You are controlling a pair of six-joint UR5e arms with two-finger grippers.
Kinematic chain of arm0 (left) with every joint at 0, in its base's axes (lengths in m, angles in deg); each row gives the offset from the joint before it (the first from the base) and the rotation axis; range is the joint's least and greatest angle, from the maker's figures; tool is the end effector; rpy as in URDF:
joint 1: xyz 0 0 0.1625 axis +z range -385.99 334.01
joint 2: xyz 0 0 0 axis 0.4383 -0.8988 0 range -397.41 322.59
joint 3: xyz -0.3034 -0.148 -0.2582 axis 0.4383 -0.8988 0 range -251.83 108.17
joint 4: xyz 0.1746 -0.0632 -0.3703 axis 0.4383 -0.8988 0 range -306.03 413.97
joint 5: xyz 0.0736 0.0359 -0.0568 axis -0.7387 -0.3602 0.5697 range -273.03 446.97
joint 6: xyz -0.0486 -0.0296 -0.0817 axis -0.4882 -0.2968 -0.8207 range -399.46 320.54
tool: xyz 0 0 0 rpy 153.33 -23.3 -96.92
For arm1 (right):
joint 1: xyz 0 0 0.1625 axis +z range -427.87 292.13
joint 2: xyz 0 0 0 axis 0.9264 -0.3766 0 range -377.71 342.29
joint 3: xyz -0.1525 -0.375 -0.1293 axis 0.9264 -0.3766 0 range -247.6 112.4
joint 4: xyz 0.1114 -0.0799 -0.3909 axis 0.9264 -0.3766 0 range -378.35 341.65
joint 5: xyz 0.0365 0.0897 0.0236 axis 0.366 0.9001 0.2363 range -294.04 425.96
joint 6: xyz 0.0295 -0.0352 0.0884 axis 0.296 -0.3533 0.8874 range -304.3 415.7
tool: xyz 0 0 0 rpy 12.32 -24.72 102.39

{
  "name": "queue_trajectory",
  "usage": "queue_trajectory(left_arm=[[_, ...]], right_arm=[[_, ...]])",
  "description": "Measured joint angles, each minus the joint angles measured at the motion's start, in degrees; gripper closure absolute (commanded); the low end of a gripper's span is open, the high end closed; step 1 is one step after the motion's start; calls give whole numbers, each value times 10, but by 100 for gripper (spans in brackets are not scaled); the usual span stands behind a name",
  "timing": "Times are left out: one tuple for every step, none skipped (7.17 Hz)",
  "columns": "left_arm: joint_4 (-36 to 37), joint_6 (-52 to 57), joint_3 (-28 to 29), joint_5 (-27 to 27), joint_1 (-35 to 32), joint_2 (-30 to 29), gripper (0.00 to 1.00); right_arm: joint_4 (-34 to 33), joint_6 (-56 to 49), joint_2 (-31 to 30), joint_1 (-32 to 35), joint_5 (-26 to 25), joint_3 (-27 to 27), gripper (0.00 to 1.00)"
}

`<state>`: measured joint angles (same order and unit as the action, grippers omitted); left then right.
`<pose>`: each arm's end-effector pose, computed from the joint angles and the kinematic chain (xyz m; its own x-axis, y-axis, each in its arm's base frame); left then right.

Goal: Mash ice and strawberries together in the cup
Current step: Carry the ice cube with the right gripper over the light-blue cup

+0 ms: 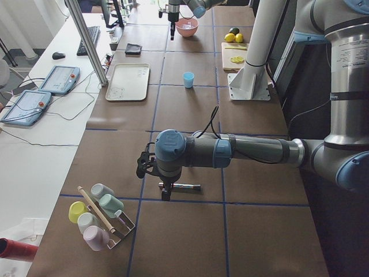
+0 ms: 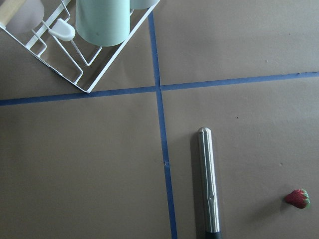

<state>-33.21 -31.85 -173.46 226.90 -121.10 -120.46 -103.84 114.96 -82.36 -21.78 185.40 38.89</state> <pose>-0.0962 -0.4343 0.6131 0.6496 0.0995 -0.7538 0.0030 0.9911 0.1335 -0.3593 -0.4949 0.2726 0.6060 -0.0121 0.7954 -0.0829 0.9935 0.0784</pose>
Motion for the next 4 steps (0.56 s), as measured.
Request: queue_trajectory(left_arm=[[0,0,2,0,0,0,0],[-1,0,2,0,0,0,0],[-1,0,2,0,-1,1,0],[-1,0,2,0,-1,1,0]], right_arm=[[-12,53,40,-53,-41,-5,99],[-39,76,75,-97,-82,-9,99],[-64,85,103,-133,-117,-14,99],[-78,88,123,-159,-140,-21,99]])
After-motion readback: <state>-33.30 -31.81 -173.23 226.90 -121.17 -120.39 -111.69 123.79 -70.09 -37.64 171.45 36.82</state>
